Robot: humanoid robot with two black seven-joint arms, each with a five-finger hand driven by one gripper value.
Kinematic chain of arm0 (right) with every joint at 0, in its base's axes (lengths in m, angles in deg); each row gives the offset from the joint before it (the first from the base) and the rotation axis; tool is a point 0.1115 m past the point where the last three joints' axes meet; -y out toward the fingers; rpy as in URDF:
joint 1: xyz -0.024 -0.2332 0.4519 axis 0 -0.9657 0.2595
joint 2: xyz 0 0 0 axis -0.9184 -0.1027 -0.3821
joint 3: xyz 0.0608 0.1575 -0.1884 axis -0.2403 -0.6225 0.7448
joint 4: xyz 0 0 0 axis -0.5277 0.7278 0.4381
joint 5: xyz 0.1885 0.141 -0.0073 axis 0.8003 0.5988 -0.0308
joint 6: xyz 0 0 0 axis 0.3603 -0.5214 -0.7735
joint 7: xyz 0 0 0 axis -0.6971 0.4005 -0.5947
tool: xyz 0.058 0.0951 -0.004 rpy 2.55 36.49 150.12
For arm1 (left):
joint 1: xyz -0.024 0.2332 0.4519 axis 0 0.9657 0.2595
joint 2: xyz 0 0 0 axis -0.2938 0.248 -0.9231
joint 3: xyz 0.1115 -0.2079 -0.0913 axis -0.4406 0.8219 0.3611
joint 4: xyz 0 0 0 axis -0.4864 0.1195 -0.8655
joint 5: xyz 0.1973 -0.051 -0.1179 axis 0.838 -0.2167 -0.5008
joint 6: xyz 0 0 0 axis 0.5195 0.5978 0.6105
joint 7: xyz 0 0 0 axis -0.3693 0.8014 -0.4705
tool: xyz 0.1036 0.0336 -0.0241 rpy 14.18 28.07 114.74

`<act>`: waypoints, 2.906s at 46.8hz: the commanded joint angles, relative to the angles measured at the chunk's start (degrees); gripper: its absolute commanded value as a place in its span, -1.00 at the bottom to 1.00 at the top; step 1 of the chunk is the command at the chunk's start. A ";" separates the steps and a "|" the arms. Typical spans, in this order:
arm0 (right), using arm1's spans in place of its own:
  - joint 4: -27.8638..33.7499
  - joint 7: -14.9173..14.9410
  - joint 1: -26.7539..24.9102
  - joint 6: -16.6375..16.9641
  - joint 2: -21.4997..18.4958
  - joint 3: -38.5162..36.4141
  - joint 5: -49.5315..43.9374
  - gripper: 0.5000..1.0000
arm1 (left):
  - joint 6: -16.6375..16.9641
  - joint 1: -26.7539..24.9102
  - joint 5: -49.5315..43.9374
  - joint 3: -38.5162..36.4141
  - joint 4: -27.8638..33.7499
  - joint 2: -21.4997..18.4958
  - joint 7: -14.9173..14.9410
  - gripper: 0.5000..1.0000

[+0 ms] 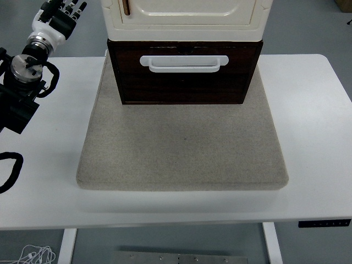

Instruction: Open the drawer under the combination cabinet

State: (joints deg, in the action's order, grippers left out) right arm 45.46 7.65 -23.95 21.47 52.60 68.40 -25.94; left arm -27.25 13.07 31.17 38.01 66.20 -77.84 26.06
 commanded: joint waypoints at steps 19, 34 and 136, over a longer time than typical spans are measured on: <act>0.00 0.00 0.02 0.02 0.00 0.00 0.00 0.70 | 0.00 -0.09 0.00 -1.79 -0.61 0.00 -0.09 1.00; 0.00 0.00 0.02 -0.07 0.00 0.00 0.00 0.70 | -0.44 -0.88 0.00 -1.79 -1.67 -0.44 -0.09 1.00; 0.00 0.00 0.02 0.01 0.00 0.00 0.00 0.71 | 1.75 -41.48 32.70 -58.30 53.44 -14.42 5.70 1.00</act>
State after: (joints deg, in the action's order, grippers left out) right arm 45.46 7.64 -23.93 21.44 52.60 68.40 -25.94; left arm -25.58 -27.99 63.82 -19.36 119.54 -92.72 29.12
